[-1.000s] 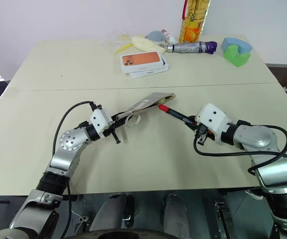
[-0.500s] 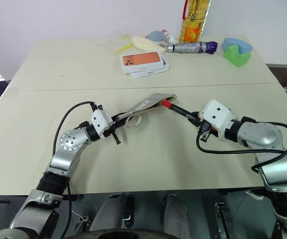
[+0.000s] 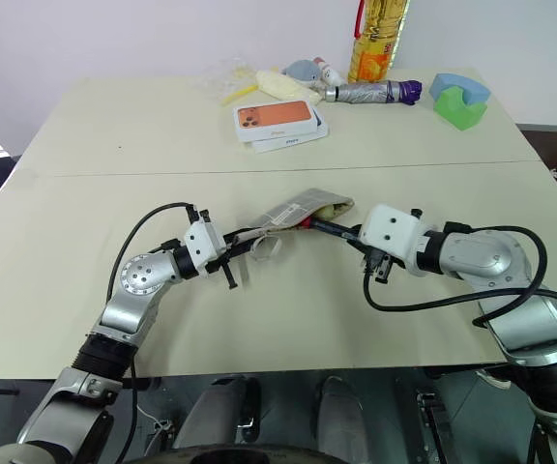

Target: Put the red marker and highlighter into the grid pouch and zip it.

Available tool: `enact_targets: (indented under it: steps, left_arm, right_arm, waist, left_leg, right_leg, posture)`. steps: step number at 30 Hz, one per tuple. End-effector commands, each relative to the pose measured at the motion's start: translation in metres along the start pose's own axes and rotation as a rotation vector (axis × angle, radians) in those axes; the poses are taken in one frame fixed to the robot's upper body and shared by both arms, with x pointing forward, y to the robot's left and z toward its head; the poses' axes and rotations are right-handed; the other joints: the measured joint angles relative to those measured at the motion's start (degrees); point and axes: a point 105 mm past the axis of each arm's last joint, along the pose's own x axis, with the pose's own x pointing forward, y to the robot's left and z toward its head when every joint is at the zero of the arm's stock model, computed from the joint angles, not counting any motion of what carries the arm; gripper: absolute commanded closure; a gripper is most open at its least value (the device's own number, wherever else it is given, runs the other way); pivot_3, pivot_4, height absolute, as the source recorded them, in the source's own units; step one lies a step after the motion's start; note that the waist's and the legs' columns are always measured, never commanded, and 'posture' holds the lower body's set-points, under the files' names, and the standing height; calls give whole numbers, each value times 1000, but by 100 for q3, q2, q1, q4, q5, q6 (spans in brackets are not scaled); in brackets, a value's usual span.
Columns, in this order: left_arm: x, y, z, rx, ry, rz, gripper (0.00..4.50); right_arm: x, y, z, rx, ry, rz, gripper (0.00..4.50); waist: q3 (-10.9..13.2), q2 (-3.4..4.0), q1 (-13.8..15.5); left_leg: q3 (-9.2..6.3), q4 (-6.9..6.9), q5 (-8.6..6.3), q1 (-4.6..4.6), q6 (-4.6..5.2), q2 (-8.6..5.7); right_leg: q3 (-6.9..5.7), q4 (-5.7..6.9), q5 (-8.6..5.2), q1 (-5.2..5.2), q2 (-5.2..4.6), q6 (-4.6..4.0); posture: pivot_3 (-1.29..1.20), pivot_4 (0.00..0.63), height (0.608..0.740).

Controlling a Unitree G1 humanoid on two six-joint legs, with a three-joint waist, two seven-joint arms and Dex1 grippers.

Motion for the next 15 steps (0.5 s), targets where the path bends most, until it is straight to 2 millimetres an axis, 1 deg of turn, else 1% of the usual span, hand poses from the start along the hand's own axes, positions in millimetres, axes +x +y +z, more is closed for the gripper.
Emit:
enact_targets:
  steps: [1, 3, 8, 10, 11, 13, 14, 15]
  left_arm:
    - [7, -11, 18, 65, -66, -85, 4500]
    - [9, -15, 20, 65, -74, -111, 4500]
    - [11, -18, 23, 63, -82, -128, 4500]
    - [11, -17, 22, 59, -80, -117, 4500]
    - [10, -16, 22, 55, -79, -110, 4500]
    - [10, -13, 21, 36, -78, -80, 4500]
    - [9, -10, 21, 25, -77, -60, 4500]
    - [9, -8, 20, 15, -76, -42, 4500]
  right_arm:
    - [5, 3, 17, -132, -10, 26, 4084]
    - [10, 4, 19, -165, -2, 37, 4084]
    - [19, 2, 24, -172, -11, 28, 4084]
    - [19, -1, 25, -134, -17, 20, 3031]
    - [18, -3, 26, -123, -19, 17, 2659]
    - [14, -8, 28, -109, -31, -9, 1751]
    - [11, -13, 30, -108, -44, -41, 1094]
    - [9, -17, 32, -104, -59, -71, 553]
  waist:
    - [0, 0, -2]
    - [0, 0, -2]
    - [0, 0, -4]
    - [0, 0, -3]
    - [0, 0, -3]
    - [0, 0, 4]
    - [0, 0, 3]
    - [0, 0, 1]
  left_leg:
    - [0, 1, 0, 0, 0, 0]
    - [1, 1, 0, 0, 0, 0]
    - [0, 1, 0, 0, -1, 0]
    - [0, 1, 0, 0, -1, 0]
    - [0, 1, 0, 0, -1, 0]
    - [0, 1, 0, 0, -1, 0]
    - [0, 1, 0, 0, -1, 0]
    - [0, 1, 0, 0, 0, 0]
  right_leg:
    - [0, 0, 0, 1, 0, 0]
    - [0, 0, 0, 1, -1, 0]
    - [0, 1, 0, 0, 0, 0]
    - [0, 1, 0, 1, 0, 0]
    - [0, 1, 0, 1, -1, 0]
    - [0, 1, 0, 1, -1, 0]
    - [0, 1, 0, 1, -1, 0]
    - [-1, 0, 0, 1, -1, 0]
  posture:
    - [0, 150, 740]
    - [0, 150, 740]
    - [0, 150, 740]
    - [0, 150, 740]
    - [0, 150, 740]
    - [0, 150, 740]
    - [0, 150, 740]
    - [0, 150, 740]
